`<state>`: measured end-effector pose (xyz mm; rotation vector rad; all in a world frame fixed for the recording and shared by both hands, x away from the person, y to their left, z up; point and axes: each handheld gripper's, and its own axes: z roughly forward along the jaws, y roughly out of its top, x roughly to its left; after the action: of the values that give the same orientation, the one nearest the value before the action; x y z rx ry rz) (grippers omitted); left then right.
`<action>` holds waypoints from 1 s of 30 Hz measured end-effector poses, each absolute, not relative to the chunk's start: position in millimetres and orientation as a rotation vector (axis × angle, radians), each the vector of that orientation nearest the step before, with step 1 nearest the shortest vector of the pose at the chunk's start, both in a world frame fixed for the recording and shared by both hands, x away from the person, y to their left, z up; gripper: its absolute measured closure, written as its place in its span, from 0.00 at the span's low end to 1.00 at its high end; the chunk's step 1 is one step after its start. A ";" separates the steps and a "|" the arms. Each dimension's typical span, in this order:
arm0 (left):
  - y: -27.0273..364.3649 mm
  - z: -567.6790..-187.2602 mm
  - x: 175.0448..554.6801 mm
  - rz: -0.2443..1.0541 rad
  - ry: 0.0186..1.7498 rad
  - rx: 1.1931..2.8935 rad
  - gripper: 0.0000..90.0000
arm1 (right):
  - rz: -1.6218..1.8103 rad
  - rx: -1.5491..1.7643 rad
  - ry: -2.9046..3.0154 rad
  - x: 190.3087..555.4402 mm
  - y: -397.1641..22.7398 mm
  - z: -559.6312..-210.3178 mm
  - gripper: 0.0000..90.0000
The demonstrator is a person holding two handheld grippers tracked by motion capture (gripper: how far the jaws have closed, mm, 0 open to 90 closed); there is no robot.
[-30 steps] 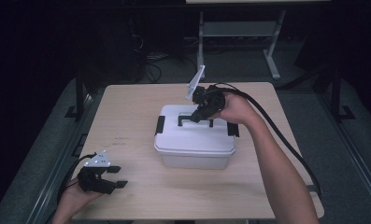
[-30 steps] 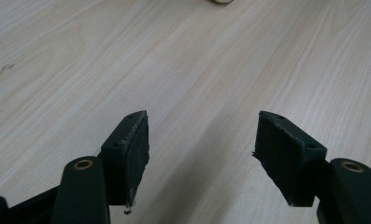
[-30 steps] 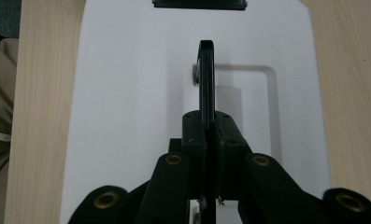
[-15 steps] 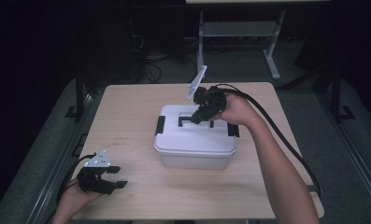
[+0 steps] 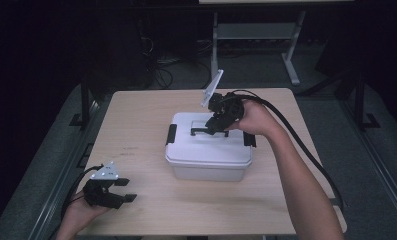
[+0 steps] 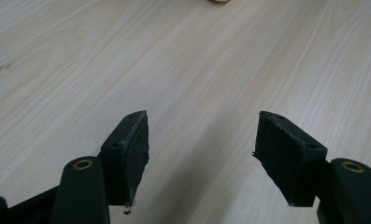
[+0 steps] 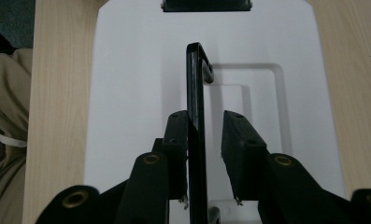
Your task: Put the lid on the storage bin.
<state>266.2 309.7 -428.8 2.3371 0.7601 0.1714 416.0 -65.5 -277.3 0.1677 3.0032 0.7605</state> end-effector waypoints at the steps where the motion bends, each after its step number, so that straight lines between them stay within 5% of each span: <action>1: 309.7 -428.7 266.1 0.171 0.760 2.337 0.38 | 0.767 0.168 3.001 415.7 -65.8 -276.8 0.79; 30: 305.1 -428.3 265.8 0.170 0.749 2.346 0.38 | 0.796 0.271 2.977 401.1 -97.3 -271.5 0.71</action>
<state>265.8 305.1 -428.3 2.3459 0.7491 0.1701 401.1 -97.3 -271.5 0.2705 2.9773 0.7965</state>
